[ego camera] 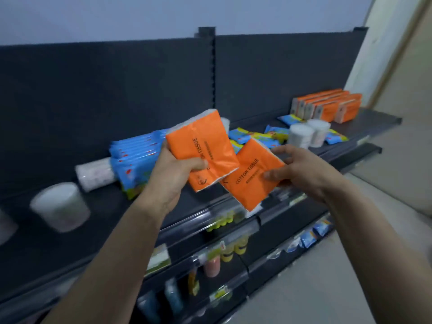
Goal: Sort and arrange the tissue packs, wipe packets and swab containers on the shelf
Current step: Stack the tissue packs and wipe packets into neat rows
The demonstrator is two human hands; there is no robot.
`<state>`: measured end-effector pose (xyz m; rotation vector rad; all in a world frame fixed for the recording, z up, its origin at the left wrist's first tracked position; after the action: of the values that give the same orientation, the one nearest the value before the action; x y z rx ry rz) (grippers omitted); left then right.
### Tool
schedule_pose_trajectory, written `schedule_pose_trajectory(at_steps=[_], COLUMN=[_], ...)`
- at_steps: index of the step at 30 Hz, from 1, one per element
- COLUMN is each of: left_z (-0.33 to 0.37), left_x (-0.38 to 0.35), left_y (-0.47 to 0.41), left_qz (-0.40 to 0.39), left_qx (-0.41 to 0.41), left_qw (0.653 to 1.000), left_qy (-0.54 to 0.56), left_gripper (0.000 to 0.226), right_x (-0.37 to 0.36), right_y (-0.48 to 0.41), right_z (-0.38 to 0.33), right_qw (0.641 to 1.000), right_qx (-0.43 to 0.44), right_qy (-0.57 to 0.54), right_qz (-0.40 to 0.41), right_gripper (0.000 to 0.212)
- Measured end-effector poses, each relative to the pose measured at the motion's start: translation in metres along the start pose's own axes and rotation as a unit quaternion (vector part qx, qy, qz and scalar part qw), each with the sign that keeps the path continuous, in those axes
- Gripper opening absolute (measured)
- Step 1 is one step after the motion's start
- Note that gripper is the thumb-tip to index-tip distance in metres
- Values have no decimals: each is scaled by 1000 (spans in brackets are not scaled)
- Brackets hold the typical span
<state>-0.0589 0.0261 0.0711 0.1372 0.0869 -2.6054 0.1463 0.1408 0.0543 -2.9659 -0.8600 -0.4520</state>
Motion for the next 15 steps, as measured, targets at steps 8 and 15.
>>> schedule_pose_trajectory(at_steps=[8,15], left_z=[-19,-38], left_x=[-190,-294], left_y=[-49,-100], left_qz=[-42,-36], left_qx=[4,12], left_qw=[998,999], left_qy=[45,22], left_gripper=[25,42], right_x=[190,284], right_y=[-1,-19], right_z=[65,119], right_qw=[969,931], right_qx=[-50,-81], right_qy=[-190,-294], right_qz=[147,201], right_gripper=[15,21])
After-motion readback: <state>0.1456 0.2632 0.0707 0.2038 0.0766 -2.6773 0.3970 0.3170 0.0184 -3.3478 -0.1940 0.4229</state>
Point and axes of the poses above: each hand's wrist, its own y-axis away from the middle knuckle, its own x-axis out of the back of the hand, z = x × y, the point moved 9 cm from there along -y, towards the middle knuckle, and after that the axes turned 3 degrees about x, right-handed, at the moved point
